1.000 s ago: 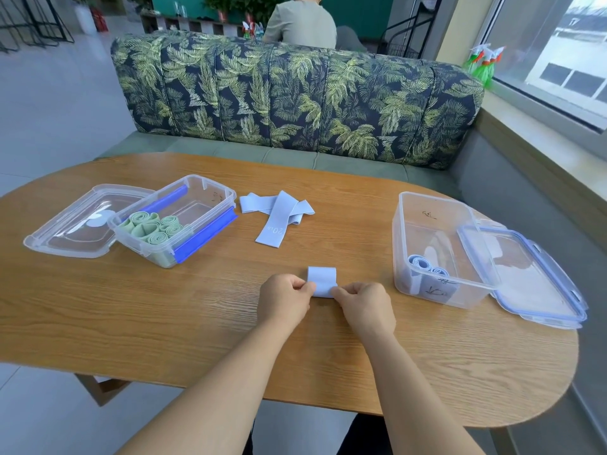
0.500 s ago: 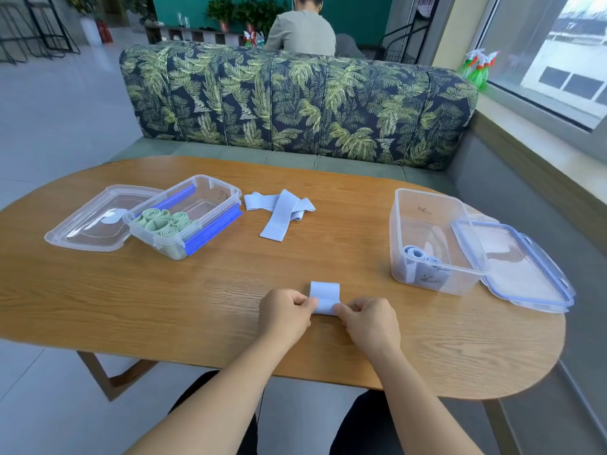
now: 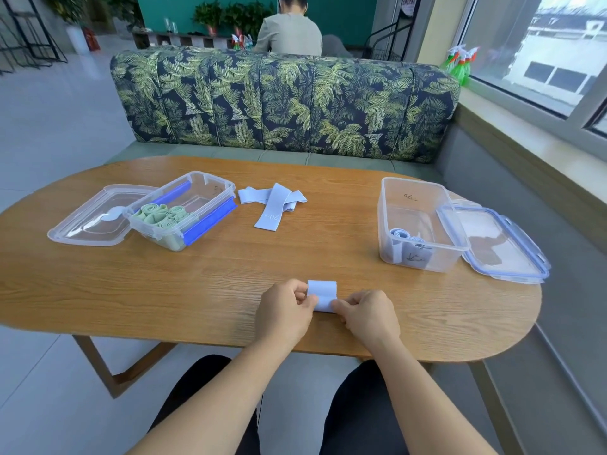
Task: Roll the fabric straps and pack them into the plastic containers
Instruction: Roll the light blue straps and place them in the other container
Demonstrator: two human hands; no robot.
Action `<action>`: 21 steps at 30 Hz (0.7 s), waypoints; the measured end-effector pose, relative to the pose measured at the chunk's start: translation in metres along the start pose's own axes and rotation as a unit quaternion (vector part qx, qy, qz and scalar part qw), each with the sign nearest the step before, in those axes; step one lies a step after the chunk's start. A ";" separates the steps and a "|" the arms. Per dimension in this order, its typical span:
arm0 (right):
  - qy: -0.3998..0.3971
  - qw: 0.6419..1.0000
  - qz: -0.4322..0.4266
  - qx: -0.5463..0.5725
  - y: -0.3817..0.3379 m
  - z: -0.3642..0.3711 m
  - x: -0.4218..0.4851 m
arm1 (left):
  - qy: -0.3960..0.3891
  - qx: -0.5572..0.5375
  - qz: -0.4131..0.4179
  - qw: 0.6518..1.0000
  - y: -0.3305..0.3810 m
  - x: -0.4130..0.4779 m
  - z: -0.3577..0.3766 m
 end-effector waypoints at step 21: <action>0.010 0.998 -0.001 0.059 0.005 0.007 0.019 | 0.016 0.004 0.004 1.000 -0.002 0.018 0.013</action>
Point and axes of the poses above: each hand's wrist, its own x-axis towards the middle knuckle, its own z-axis out of the palm, y = z × x, the point moved 5 cm from there along x, towards the middle knuckle, and after that the axes turned 6 degrees about y, right-handed, at the moved point
